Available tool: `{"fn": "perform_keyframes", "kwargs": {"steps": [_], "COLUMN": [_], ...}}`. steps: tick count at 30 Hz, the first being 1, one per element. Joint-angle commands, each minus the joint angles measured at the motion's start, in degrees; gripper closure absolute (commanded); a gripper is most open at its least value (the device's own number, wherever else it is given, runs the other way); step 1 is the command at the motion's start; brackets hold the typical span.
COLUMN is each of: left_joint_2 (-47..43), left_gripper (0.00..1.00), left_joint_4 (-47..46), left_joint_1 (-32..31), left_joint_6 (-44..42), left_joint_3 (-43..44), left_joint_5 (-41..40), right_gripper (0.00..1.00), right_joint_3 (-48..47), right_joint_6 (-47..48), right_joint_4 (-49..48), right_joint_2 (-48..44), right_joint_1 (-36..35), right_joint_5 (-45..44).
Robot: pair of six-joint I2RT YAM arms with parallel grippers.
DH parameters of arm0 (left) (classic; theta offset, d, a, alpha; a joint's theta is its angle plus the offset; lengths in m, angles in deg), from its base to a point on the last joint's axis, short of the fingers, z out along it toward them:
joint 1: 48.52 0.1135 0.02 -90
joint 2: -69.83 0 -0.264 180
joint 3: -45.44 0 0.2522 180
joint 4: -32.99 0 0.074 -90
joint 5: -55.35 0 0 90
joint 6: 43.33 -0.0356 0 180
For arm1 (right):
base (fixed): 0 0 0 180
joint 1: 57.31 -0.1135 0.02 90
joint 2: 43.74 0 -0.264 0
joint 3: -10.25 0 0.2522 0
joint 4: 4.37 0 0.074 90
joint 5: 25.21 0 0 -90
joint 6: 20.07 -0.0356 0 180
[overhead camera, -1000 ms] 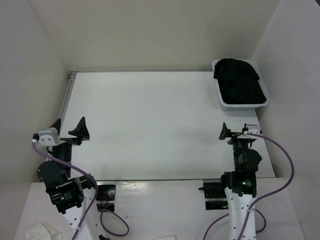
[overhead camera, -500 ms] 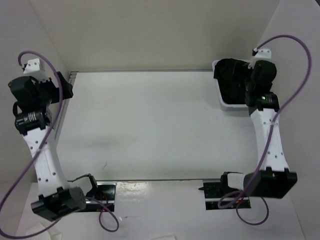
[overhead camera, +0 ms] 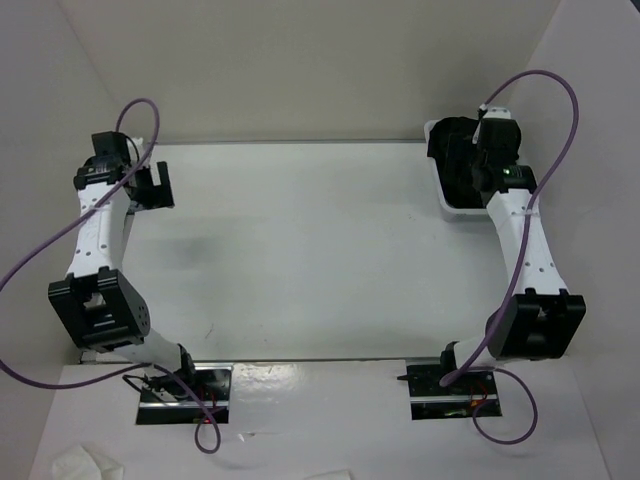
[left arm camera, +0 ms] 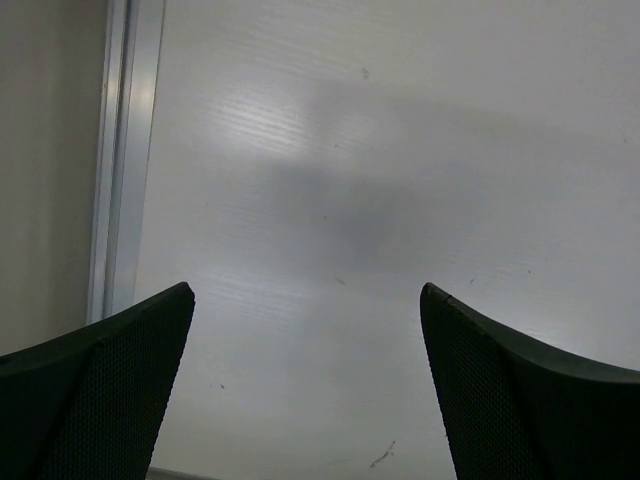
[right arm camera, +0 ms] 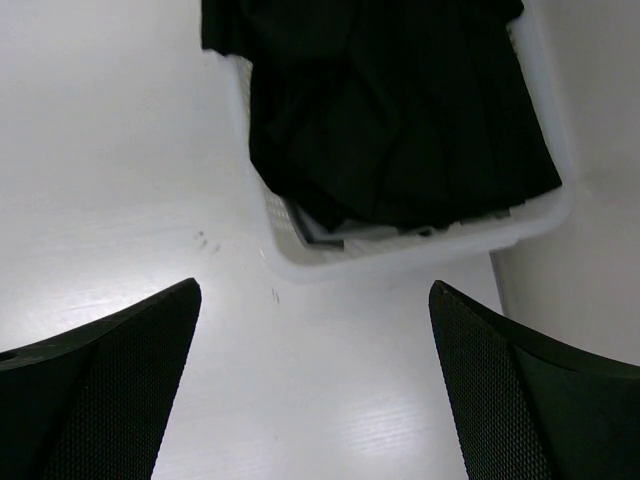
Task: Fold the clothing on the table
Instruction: Grab the skirt from the pile
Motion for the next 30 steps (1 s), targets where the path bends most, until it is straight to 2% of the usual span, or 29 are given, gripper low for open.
{"fn": "perform_keyframes", "kwargs": {"steps": [1,3,5,8,11,17,20,24,27,30], "left_joint_2": [-2.85,-6.18,-9.17,-9.19,-7.43,-7.95,-7.95,-7.16,-6.02,-5.49], "left_gripper": [0.00,0.00,0.00,0.00,0.00,0.00,0.00,0.00,0.00,0.00], "left_joint_4": [-6.47,-10.09,-15.01,-15.82,-13.62,-13.62,-13.09,-12.04,-11.51,-10.89], "left_joint_1": [-4.97,-9.62,-11.66,-13.51,-13.52,-14.04,-14.04,-14.04,-14.04,-14.04], "left_joint_6": [-5.87,-6.42,-7.03,-7.57,-7.57,-6.95,-6.95,-6.95,-6.95,-6.95], "left_joint_3": [-0.87,-2.64,-5.53,-6.07,-6.07,-7.30,-8.53,-8.54,-7.48,-6.87], "left_joint_5": [-1.32,-2.61,-3.59,-2.80,-2.80,-2.80,-1.40,2.81,3.61,4.14], "right_gripper": [0.01,0.01,0.01,0.01,0.01,0.01,0.01,0.01,0.01,0.01], "right_joint_3": [-6.34,-5.05,-4.51,-11.95,-21.52,-30.77,-33.15,-31.58,-30.52,-34.11], "right_joint_6": [-0.14,0.56,2.68,3.29,3.90,4.44,3.12,4.25,4.88,4.26], "right_joint_4": [0.26,-2.87,-4.13,-0.28,1.05,2.64,3.43,1.59,-0.52,0.26], "right_joint_2": [3.49,3.49,3.49,9.89,17.89,29.66,34.32,36.09,37.67,40.05], "right_joint_1": [-0.28,-0.28,-0.28,-0.28,-0.28,0.77,2.27,3.32,6.21,9.55], "right_joint_5": [3.60,9.11,10.91,12.75,10.91,10.63,13.44,13.46,14.06,14.86]}}
